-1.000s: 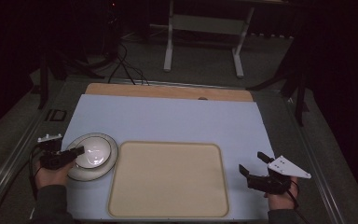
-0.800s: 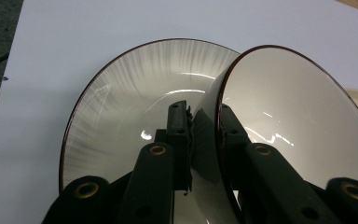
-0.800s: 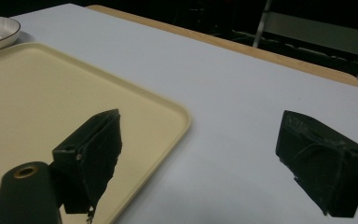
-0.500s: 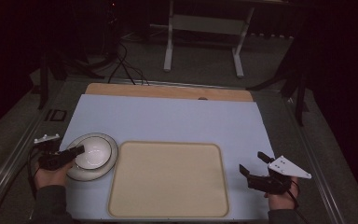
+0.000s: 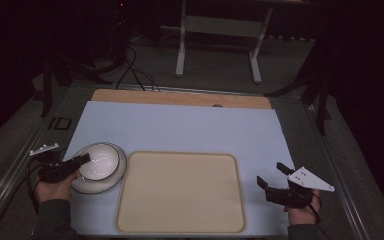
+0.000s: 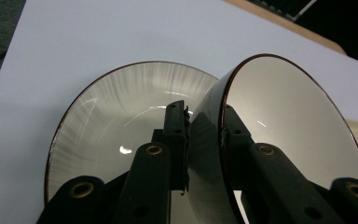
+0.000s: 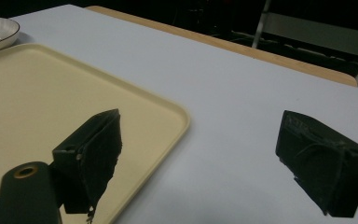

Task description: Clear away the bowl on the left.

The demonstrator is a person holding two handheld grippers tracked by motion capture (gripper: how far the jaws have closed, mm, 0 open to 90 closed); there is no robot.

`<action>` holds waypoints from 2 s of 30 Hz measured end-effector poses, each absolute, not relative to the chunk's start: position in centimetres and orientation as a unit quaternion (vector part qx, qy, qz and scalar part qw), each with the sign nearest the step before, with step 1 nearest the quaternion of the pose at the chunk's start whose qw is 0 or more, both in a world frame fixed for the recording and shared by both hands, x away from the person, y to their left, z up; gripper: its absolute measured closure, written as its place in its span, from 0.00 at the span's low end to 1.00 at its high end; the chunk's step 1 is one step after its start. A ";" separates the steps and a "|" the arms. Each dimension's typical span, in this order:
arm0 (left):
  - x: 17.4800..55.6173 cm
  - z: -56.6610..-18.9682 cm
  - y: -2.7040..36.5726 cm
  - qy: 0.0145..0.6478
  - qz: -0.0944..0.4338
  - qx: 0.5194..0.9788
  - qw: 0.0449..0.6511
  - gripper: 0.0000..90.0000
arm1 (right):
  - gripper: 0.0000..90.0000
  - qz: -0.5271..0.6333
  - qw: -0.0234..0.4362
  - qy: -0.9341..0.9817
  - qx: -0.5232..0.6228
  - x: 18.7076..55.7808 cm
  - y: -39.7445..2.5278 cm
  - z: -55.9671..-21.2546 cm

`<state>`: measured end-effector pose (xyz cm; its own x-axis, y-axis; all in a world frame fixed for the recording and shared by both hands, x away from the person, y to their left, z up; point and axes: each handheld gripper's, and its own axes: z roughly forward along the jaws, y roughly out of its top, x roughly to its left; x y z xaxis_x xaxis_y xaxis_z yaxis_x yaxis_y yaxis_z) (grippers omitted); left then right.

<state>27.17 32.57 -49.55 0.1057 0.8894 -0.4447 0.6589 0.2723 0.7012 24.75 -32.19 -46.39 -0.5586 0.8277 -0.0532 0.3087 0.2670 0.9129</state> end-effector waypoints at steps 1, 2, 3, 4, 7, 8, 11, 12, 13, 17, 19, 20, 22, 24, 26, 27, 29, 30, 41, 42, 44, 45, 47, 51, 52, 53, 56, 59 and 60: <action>27.1 -49.5 32.6 0.656 0.127 0.589 0.454 0.87 | 0.16 0.471 0.276 0.747 0.380 24.7 -32.2 -46.4; 27.1 -49.4 32.5 0.656 0.126 0.588 0.457 0.87 | 0.16 0.471 0.275 0.747 0.381 24.7 -32.2 -46.4; 27.1 -49.4 32.5 0.655 0.126 0.587 0.459 0.87 | 0.16 0.471 0.276 0.747 0.380 24.8 -32.2 -46.4; 27.0 -49.3 32.5 0.654 0.125 0.587 0.461 0.87 | 0.16 0.470 0.276 0.747 0.380 24.8 -32.2 -46.4; 26.9 -49.1 32.3 0.653 0.126 0.584 0.465 0.87 | 0.16 0.470 0.276 0.747 0.380 24.7 -32.2 -46.4; 26.9 -49.1 32.3 0.653 0.125 0.583 0.467 0.87 | 0.16 0.471 0.276 0.747 0.381 24.7 -32.2 -46.4; 26.8 -48.9 32.1 0.650 0.128 0.585 0.469 0.87 | 0.16 0.471 0.276 0.747 0.381 24.7 -32.2 -46.4; 26.8 -48.8 32.0 0.649 0.130 0.584 0.470 0.87 | 0.16 0.471 0.277 0.746 0.380 24.7 -32.2 -46.4; 26.8 -48.7 32.0 0.648 0.130 0.585 0.471 0.87 | 0.16 0.471 0.277 0.746 0.380 24.7 -32.2 -46.4; 26.6 -48.4 31.8 0.644 0.131 0.584 0.477 0.86 | 0.16 0.471 0.277 0.746 0.381 24.7 -32.2 -46.4; 26.5 -48.3 31.6 0.641 0.132 0.583 0.482 0.86 | 0.16 0.471 0.277 0.746 0.380 24.7 -32.2 -46.4; 26.5 -48.2 31.6 0.641 0.131 0.582 0.483 0.86 | 0.16 0.471 0.277 0.746 0.380 24.7 -32.2 -46.4; 26.4 -48.1 31.4 0.638 0.131 0.582 0.487 0.86 | 0.16 0.471 0.277 0.746 0.381 24.7 -32.2 -46.4; 26.4 -48.0 31.2 0.636 0.131 0.585 0.486 0.86 | 0.16 0.471 0.277 0.746 0.381 24.7 -32.2 -46.4; 26.4 -47.9 31.0 0.634 0.131 0.586 0.488 0.86 | 0.16 0.472 0.277 0.745 0.381 24.7 -32.2 -46.4; 26.4 -47.8 30.9 0.633 0.131 0.587 0.488 0.86 | 0.16 0.472 0.277 0.746 0.381 24.7 -32.2 -46.4; 26.4 -47.7 30.8 0.631 0.132 0.587 0.490 0.86 | 0.16 0.471 0.277 0.746 0.381 24.7 -32.2 -46.4; 26.3 -47.7 30.7 0.630 0.131 0.587 0.492 0.86 | 0.16 0.471 0.277 0.746 0.381 24.7 -32.2 -46.4; 26.3 -47.2 29.7 0.618 0.127 0.593 0.501 0.86 | 0.16 0.472 0.277 0.745 0.381 24.7 -32.2 -46.4; 26.3 -47.2 29.6 0.617 0.127 0.593 0.502 0.86 | 0.16 0.472 0.277 0.745 0.381 24.7 -32.2 -46.4; 26.2 -47.1 29.3 0.615 0.126 0.593 0.505 0.86 | 0.16 0.472 0.277 0.745 0.381 24.7 -32.2 -46.4; 26.2 -47.0 29.2 0.613 0.126 0.594 0.506 0.86 | 0.16 0.472 0.277 0.745 0.381 24.7 -32.2 -46.4; 26.2 -46.9 29.0 0.611 0.124 0.596 0.507 0.86 | 0.16 0.472 0.277 0.745 0.381 24.7 -32.2 -46.4; 26.3 -46.9 28.6 0.607 0.123 0.598 0.509 0.86 | 0.16 0.472 0.277 0.745 0.381 24.7 -32.2 -46.4; 26.3 -46.8 28.6 0.606 0.123 0.600 0.508 0.86 | 0.16 0.472 0.277 0.745 0.381 24.7 -32.2 -46.4; 26.3 -46.8 28.5 0.606 0.123 0.600 0.508 0.86 | 0.16 0.472 0.277 0.745 0.381 24.7 -32.2 -46.4; 26.3 -46.8 28.3 0.605 0.122 0.599 0.510 0.86 | 0.16 0.472 0.277 0.745 0.381 24.7 -32.2 -46.4; 26.3 -46.7 28.1 0.603 0.120 0.601 0.511 0.86 | 0.16 0.472 0.277 0.745 0.381 24.7 -32.2 -46.4; 26.3 -46.7 28.0 0.603 0.120 0.601 0.511 0.86 | 0.16 0.472 0.277 0.745 0.380 24.7 -32.2 -46.4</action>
